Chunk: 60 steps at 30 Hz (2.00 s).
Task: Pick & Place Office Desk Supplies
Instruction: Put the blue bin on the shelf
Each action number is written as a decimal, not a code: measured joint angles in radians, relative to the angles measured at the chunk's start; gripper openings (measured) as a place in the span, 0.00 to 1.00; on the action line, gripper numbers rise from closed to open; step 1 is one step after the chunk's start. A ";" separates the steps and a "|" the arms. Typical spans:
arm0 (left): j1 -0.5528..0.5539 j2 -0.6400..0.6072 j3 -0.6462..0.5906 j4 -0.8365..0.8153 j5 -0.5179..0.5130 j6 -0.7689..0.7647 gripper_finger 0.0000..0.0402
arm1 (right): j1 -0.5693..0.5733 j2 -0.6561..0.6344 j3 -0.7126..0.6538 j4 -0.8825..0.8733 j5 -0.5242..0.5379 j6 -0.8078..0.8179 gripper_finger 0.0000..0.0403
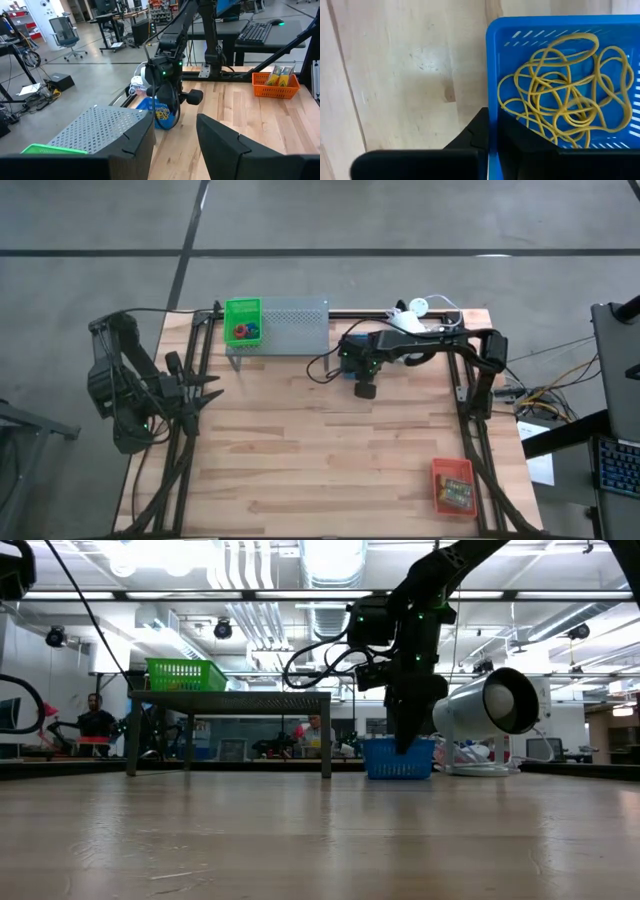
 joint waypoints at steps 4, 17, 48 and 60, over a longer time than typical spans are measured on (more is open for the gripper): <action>0.000 0.000 0.000 0.000 0.000 0.000 0.38 | 0.018 -0.002 -0.002 0.000 0.049 0.026 0.04; 0.000 0.000 0.000 0.000 0.000 0.000 0.38 | 0.143 -0.013 -0.005 0.013 0.286 0.033 0.03; 0.000 0.000 0.000 0.000 0.000 0.001 0.38 | 0.252 -0.224 0.206 -0.173 0.440 0.042 0.03; 0.000 0.000 0.000 0.000 0.000 0.001 0.38 | 0.245 -0.158 0.505 -0.277 0.413 -0.100 0.03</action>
